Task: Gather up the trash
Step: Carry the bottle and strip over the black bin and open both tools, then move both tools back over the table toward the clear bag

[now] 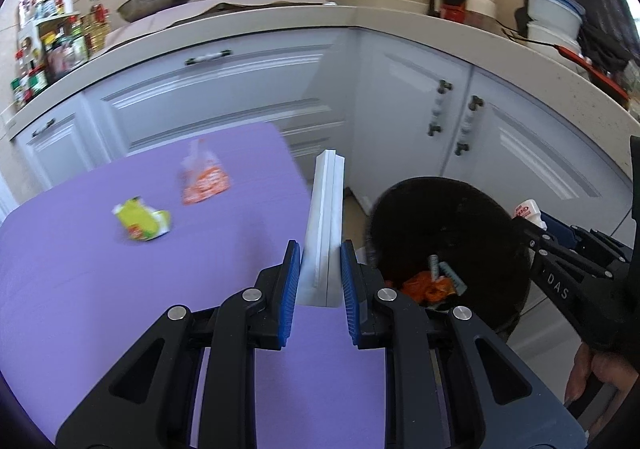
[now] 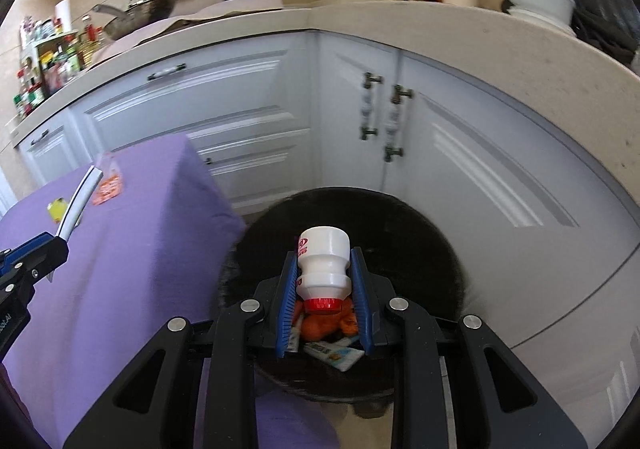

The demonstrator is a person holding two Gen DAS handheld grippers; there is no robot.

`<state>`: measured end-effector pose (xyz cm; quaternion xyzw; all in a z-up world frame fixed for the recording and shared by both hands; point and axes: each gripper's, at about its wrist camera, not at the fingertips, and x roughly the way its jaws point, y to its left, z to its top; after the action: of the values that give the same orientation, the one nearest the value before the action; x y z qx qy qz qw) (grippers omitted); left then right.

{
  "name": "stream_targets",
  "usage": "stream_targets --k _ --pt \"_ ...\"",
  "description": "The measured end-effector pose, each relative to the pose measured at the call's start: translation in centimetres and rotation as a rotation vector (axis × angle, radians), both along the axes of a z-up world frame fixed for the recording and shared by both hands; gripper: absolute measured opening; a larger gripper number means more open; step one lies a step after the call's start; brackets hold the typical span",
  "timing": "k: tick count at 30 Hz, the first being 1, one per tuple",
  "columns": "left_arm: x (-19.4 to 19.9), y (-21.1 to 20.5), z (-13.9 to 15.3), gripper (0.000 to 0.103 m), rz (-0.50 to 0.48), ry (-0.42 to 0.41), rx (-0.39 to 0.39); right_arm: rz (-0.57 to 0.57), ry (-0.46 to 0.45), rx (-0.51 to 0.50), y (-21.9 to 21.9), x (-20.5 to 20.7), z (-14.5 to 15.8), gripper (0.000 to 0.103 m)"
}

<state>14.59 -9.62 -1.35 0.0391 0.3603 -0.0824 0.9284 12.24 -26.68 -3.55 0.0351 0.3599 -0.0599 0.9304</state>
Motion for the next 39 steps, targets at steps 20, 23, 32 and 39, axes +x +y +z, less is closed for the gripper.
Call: stream_targets --k 20,23,32,39 --pt "4.7 -9.0 -3.8 0.021 -0.068 0.047 0.042 -0.088 0.025 0.010 -6.1 1.9 -2.8 0.027" --pt "5.2 -9.7 -4.3 0.021 -0.074 0.064 0.043 -0.094 0.033 0.014 -6.5 2.3 -3.3 0.027" --pt "6.2 -10.6 -4.7 0.030 -0.066 0.073 0.047 -0.111 0.039 0.017 -7.2 3.0 -4.3 0.027" --pt "6.5 -10.3 -4.7 0.044 -0.049 0.076 0.038 -0.126 0.027 0.004 -7.5 3.2 -4.0 0.047"
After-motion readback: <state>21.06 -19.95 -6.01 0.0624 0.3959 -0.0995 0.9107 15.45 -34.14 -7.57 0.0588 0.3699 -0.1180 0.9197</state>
